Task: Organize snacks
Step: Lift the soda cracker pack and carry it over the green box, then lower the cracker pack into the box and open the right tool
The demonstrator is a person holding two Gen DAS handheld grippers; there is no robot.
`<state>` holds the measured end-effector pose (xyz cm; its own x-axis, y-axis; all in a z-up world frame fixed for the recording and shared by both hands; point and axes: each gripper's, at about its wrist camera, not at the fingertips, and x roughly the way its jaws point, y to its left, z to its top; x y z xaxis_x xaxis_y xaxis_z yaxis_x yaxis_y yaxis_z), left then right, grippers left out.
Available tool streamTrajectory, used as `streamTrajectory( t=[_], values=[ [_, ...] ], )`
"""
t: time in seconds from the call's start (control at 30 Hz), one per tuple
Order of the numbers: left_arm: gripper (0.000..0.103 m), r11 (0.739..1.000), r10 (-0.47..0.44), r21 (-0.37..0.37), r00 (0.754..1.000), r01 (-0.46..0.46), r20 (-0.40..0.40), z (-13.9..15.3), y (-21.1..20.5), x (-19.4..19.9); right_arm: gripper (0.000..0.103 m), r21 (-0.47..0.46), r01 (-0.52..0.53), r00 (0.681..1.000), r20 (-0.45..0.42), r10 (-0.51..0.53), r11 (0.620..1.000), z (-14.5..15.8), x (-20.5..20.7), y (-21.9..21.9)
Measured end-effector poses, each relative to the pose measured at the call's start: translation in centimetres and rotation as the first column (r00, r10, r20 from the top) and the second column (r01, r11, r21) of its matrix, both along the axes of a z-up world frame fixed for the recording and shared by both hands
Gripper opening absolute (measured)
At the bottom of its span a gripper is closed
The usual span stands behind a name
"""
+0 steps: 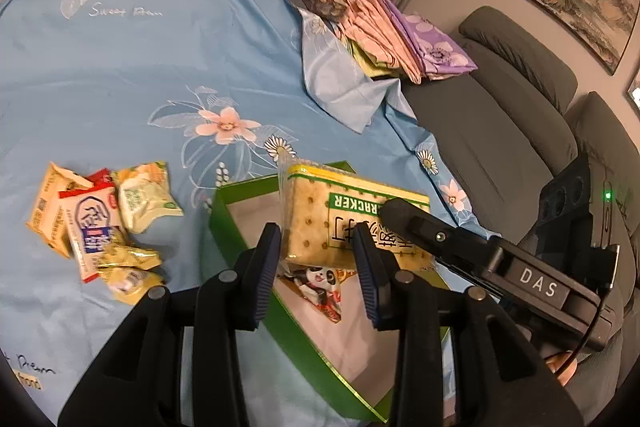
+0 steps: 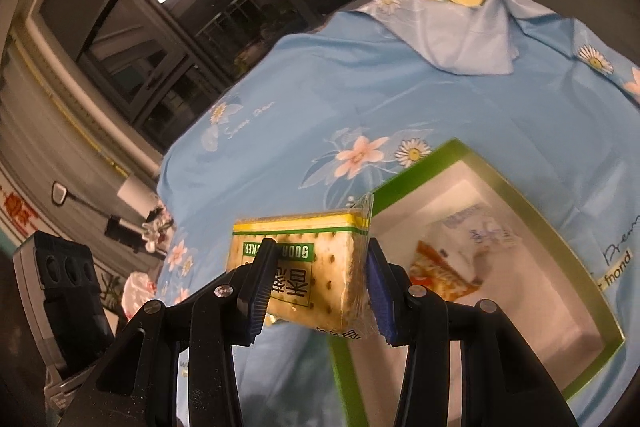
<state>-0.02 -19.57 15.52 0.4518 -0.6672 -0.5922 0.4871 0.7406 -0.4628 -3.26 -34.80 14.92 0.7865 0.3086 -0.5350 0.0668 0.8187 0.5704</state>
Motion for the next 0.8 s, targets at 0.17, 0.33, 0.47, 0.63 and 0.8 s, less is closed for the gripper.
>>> streamTrajectory(
  t=[0.17,0.33,0.47,0.63,0.8],
  values=[
    [0.036,1.0,-0.002,0.021,1.0,0.003,-0.018,-1.0,-1.6,0.8,0.047,0.034,0.025,0.999,-0.034,-0.024,0.999,-1.2,0.6,-1.7],
    [0.036,0.999,0.001,0.045,0.999,0.001,-0.049,-2.1,-2.8,1.9,0.047,0.066,0.043,0.996,-0.075,-0.038,0.997,-2.6,1.7,-3.0],
    [0.036,0.998,0.003,0.063,0.997,0.002,-0.076,-3.0,-3.6,2.8,0.047,0.078,0.055,0.993,-0.108,-0.046,0.995,-3.6,2.5,-3.8],
    [0.036,0.996,0.007,0.087,0.995,0.001,-0.096,-3.7,-4.6,3.8,0.047,0.091,0.069,0.989,-0.139,-0.055,0.993,-4.6,3.6,-4.6],
    [0.036,0.995,0.011,0.103,0.992,0.002,-0.125,-4.7,-5.4,4.6,0.047,0.098,0.08,0.983,-0.171,-0.062,0.992,-5.5,4.4,-5.2]
  ],
)
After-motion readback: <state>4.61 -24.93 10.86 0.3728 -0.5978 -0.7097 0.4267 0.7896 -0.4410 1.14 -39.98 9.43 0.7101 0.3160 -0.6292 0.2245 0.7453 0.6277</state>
